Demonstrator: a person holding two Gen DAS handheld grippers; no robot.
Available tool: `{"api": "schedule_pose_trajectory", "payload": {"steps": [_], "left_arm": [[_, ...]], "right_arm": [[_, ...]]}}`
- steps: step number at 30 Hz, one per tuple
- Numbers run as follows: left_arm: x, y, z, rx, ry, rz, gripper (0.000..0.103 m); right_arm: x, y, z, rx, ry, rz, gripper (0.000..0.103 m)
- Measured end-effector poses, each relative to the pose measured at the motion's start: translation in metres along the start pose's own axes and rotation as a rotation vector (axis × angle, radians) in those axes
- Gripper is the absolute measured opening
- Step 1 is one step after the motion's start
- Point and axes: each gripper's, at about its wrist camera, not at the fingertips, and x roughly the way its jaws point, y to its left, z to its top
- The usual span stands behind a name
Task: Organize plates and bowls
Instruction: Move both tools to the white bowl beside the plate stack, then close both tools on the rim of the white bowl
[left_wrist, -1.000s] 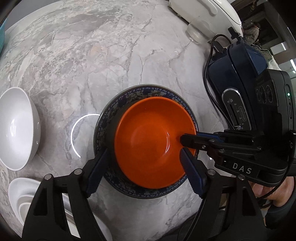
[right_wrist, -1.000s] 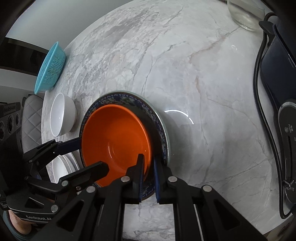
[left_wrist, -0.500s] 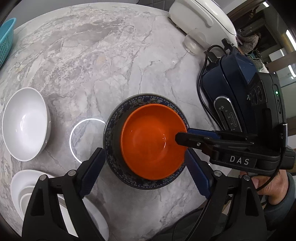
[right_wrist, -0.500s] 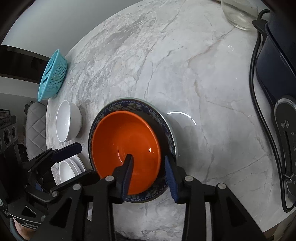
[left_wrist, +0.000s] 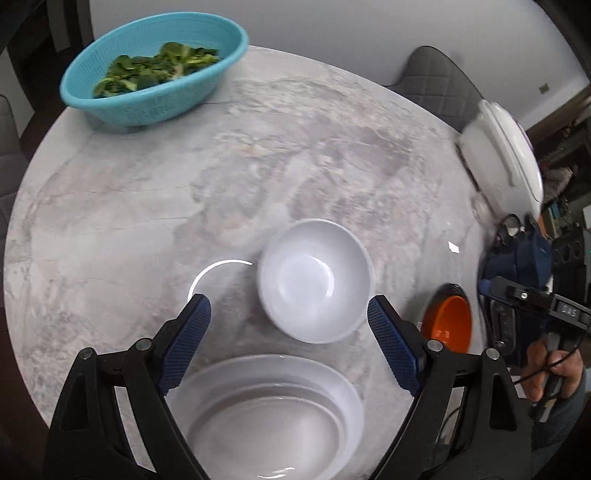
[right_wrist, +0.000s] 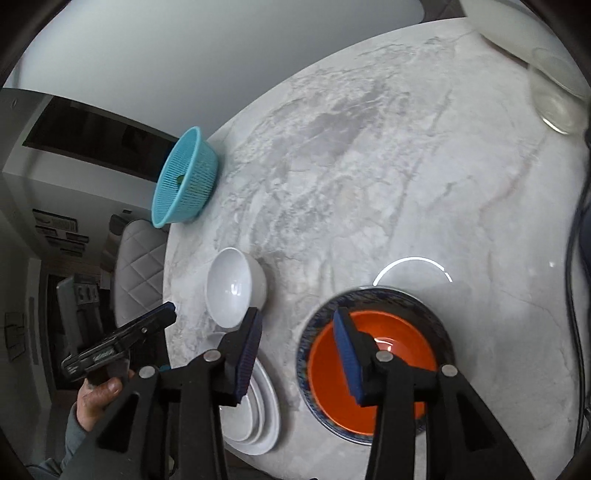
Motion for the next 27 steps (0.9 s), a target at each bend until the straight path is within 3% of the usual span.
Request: {"api": "schedule_pose_trajectory", "payload": {"steps": [4, 8, 13, 23, 27], "left_arm": [[0.023, 0.034, 0.011, -0.031, 0.051, -0.024, 0.086], [0.050, 0.037, 0.010, 0.003, 0.107, -0.049, 0.084], [0.075, 0.034, 0.008, 0.042, 0.149, -0.096, 0.071], [0.106, 0.044, 0.023, 0.014, 0.200, -0.139, 0.033], [0.111, 0.041, 0.025, 0.013, 0.208, -0.135, 0.030]], "right_arm": [[0.042, 0.033, 0.019, -0.049, 0.068, 0.063, 0.044], [0.092, 0.049, 0.027, -0.052, 0.157, 0.091, 0.044], [0.131, 0.045, 0.024, 0.000, 0.231, 0.103, 0.043], [0.149, 0.026, 0.022, 0.051, 0.263, 0.096, 0.039], [0.155, 0.025, 0.023, 0.039, 0.281, 0.080, 0.032]]}}
